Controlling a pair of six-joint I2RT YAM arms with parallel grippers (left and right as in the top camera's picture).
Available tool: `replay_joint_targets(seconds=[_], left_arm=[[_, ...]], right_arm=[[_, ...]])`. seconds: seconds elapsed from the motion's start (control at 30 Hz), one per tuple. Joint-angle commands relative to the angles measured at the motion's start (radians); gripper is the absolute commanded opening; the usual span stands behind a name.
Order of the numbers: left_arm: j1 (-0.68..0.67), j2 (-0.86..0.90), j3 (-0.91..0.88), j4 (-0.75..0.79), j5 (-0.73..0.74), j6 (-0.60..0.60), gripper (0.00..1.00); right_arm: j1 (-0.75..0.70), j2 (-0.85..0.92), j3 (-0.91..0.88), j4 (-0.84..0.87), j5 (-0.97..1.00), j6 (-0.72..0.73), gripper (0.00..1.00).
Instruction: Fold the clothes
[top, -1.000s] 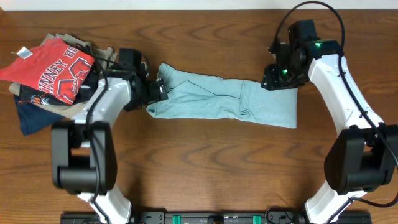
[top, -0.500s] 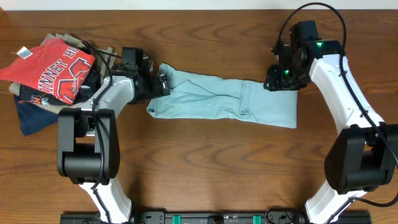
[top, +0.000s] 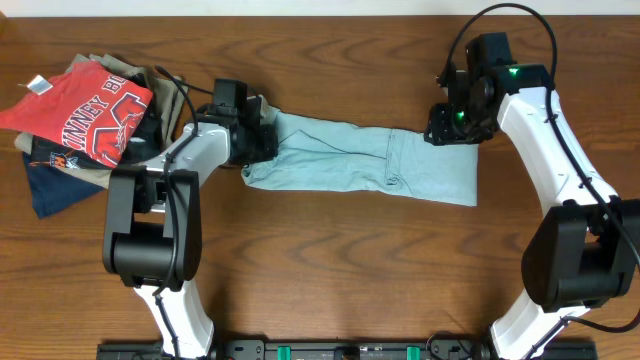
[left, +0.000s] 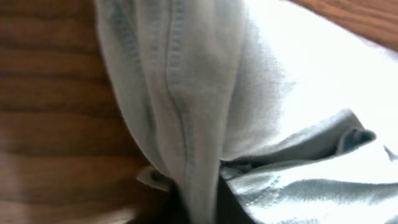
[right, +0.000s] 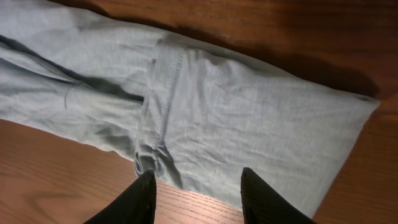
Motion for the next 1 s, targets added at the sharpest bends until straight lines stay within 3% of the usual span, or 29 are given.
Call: replay_joint_targets(seconds=[0.0,0.3,0.5,0.73,0.97], left_arm=[[0.029,0.032,0.0,-0.039,-0.106,0.006,0.06],[0.16,-0.06,0.13,-0.258,-0.418,0.007,0.06],[0.164,-0.135,0.256,-0.4,-0.462,0.011,0.06],[-0.048,-0.161,0.351,-0.543,-0.45,-0.004,0.06],[-0.367,-0.146,0.352,-0.482,-0.353,-0.079,0.06]], right_arm=[[-0.011,0.005,0.004,-0.01,0.04,0.01,0.41],[-0.108,0.005,0.004,-0.042,0.137,0.01,0.41],[-0.187,0.005,0.004,-0.042,0.136,0.01,0.41],[-0.234,0.005,0.004,-0.049,0.136,0.01,0.41],[-0.239,0.005,0.004,-0.051,0.136,0.01,0.41]])
